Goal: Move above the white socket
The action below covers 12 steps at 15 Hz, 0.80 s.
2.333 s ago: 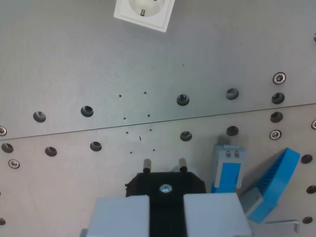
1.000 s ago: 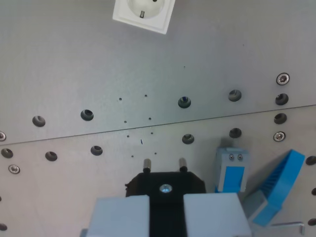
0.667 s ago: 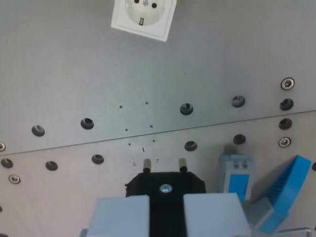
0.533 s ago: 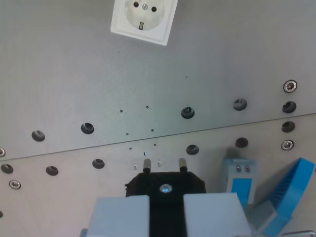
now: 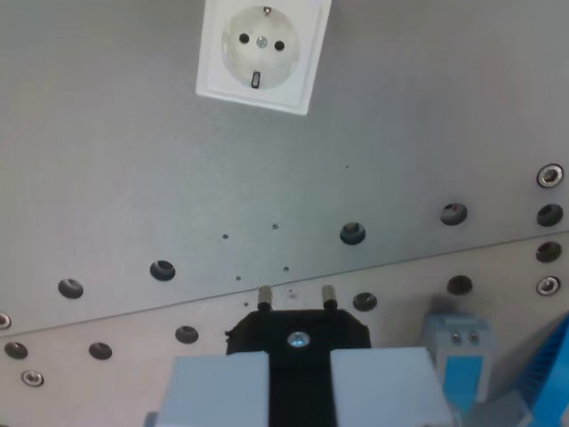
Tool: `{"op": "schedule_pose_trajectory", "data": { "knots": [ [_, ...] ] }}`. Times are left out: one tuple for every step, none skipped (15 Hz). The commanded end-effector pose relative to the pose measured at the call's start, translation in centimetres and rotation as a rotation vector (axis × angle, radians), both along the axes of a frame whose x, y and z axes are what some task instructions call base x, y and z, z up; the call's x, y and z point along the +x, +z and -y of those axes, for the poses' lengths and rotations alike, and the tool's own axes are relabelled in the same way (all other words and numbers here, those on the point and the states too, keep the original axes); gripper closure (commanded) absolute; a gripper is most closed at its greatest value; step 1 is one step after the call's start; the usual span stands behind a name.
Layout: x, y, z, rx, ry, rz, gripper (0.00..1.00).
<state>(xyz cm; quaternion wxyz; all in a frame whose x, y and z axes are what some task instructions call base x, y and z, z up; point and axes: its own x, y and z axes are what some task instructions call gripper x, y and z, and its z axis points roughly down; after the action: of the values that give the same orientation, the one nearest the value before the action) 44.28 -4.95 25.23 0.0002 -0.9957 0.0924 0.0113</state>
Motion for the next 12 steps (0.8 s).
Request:
{"op": "schedule_pose_trajectory", "data": {
  "knots": [
    [-0.1, -1.6, -0.5, -0.009, -0.103, 0.103, 1.0],
    [0.0, -2.0, -0.5, -0.011, -0.113, 0.106, 1.0],
    [0.1, -2.5, -0.5, -0.012, -0.119, 0.107, 1.0],
    [0.3, -3.0, -0.6, -0.012, -0.127, 0.109, 1.0],
    [0.4, -3.4, -0.6, -0.012, -0.136, 0.109, 1.0],
    [0.6, -3.9, -0.6, -0.012, -0.143, 0.11, 1.0],
    [0.7, -4.4, -0.6, -0.011, -0.148, 0.111, 1.0],
    [0.9, -4.9, -0.6, -0.011, -0.157, 0.11, 1.0],
    [1.1, -5.4, -0.6, -0.009, -0.16, 0.11, 1.0],
    [1.2, -5.9, -0.7, -0.008, -0.169, 0.109, 1.0],
    [1.4, -6.4, -0.7, -0.007, -0.177, 0.108, 1.0],
    [1.6, -6.9, -0.7, -0.005, -0.181, 0.104, 1.0]
  ]
}}
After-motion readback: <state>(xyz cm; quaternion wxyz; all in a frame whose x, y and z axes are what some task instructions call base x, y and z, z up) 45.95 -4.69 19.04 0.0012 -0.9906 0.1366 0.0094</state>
